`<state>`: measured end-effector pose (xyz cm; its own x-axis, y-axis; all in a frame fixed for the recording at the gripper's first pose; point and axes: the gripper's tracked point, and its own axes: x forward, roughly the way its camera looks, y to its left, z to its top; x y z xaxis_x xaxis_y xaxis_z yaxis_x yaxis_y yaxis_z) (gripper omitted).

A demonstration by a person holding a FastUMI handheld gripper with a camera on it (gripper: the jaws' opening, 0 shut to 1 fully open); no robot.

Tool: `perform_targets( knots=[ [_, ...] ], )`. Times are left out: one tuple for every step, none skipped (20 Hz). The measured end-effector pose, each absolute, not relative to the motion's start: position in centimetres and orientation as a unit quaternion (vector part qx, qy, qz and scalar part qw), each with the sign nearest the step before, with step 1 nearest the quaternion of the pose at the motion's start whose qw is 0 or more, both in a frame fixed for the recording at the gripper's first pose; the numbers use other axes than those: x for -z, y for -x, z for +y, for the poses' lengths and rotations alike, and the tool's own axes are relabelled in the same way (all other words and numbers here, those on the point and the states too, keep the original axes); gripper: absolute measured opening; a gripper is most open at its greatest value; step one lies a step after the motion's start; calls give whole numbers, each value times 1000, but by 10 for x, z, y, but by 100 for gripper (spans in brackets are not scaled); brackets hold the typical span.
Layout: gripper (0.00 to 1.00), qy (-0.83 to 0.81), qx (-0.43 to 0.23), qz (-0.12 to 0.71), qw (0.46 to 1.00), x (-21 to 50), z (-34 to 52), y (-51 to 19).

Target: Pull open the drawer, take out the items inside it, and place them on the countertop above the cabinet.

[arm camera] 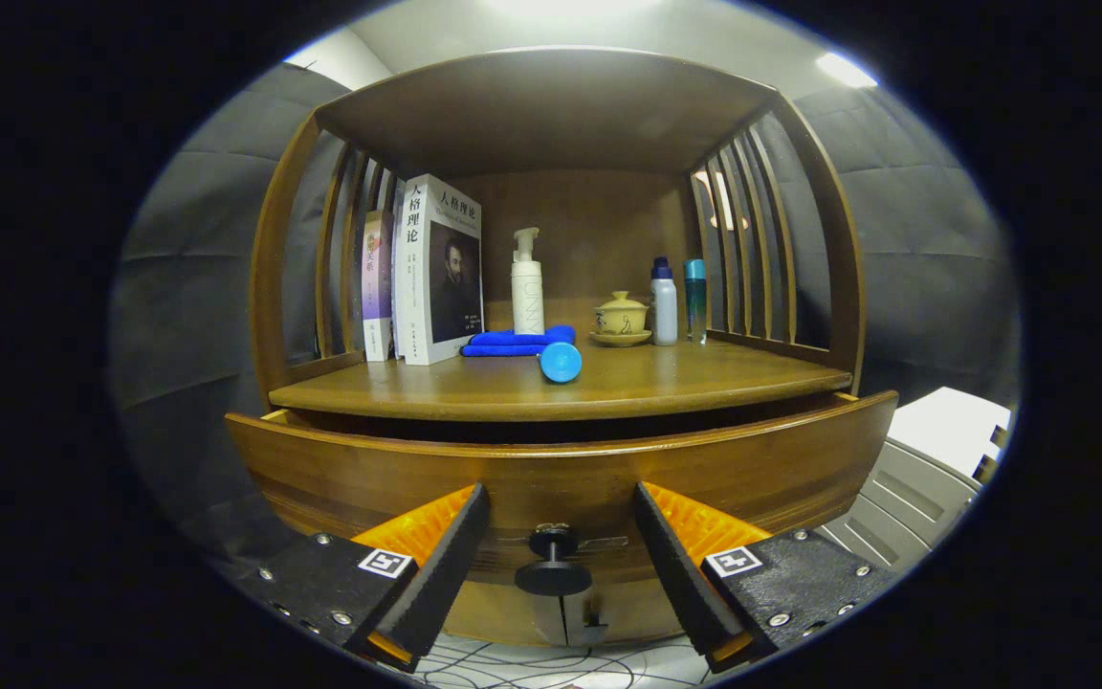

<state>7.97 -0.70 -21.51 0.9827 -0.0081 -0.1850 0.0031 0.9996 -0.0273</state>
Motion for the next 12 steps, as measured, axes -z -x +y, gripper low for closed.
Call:
perform_targets(
  knots=[
    [96,13,3,92,996,216,-7,-87],
    [96,12,3,93,996,217,-7,-94],
    [96,13,2,93,996,217,-7,-99],
    [96,15,1,94,995,217,-7,-106],
    [96,19,3,97,995,220,-8,-110],
    [95,24,5,96,995,221,-9,-111],
    [95,27,6,94,995,219,-9,-109],
    [95,28,6,95,995,220,-9,-109],
    [95,27,6,98,995,220,-9,-109],
    [95,24,8,103,994,218,-10,-108],
    [95,21,6,110,994,216,-12,-105],
    [95,14,2,110,994,208,-13,-99]
  ],
)
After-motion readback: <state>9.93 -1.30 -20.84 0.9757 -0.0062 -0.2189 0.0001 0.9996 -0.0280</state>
